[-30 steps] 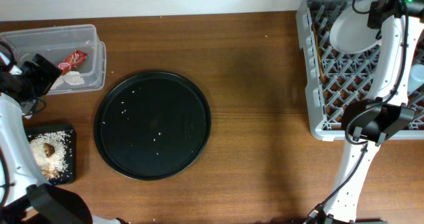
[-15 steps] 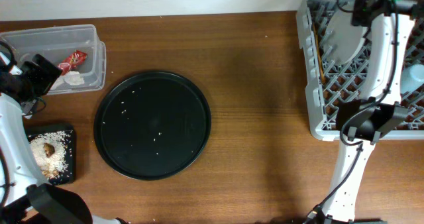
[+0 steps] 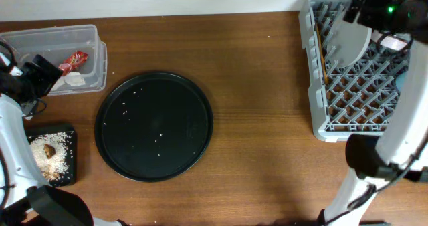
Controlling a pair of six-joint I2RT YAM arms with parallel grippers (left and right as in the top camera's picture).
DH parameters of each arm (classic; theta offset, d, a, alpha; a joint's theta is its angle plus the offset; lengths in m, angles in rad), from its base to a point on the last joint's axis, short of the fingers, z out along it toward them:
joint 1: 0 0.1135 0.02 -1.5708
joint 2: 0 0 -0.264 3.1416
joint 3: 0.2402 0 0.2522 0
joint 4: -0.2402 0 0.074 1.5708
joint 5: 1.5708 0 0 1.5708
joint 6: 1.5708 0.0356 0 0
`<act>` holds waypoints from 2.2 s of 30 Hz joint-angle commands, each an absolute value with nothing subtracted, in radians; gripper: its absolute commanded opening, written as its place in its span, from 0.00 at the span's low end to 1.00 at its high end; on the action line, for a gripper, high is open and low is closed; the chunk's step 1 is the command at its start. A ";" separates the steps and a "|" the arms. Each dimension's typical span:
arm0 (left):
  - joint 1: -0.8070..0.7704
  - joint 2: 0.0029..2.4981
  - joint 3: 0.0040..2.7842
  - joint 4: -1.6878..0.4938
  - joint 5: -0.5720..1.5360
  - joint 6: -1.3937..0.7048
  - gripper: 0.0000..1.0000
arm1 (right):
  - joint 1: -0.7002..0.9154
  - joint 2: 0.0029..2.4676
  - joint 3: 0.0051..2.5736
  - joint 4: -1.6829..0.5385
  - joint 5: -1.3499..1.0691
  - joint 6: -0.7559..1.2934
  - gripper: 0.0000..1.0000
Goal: Sort waste into correct bins and load items into the dishwasher rack
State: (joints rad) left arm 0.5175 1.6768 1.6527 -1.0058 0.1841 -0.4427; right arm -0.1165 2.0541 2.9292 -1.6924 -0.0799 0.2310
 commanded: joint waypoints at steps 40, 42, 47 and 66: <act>0.520 1.677 1.654 -1.005 0.187 -0.452 0.99 | 0.424 1.308 1.757 -1.698 -0.031 0.405 0.98; 0.520 1.677 1.654 -1.005 0.187 -0.452 0.99 | 0.409 1.265 1.748 -1.693 -0.024 0.405 0.98; 0.520 1.677 1.654 -1.005 0.187 -0.452 0.99 | 0.321 1.021 1.551 -1.441 -0.022 0.400 0.98; 0.520 1.677 1.654 -1.005 0.187 -0.452 0.99 | -0.009 0.003 0.083 0.023 -0.259 0.177 0.98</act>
State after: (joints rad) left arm 0.5179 1.6768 1.6531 -1.0061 0.1837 -0.4431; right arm 0.0177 0.0658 0.2291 -0.1116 -0.2375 0.1753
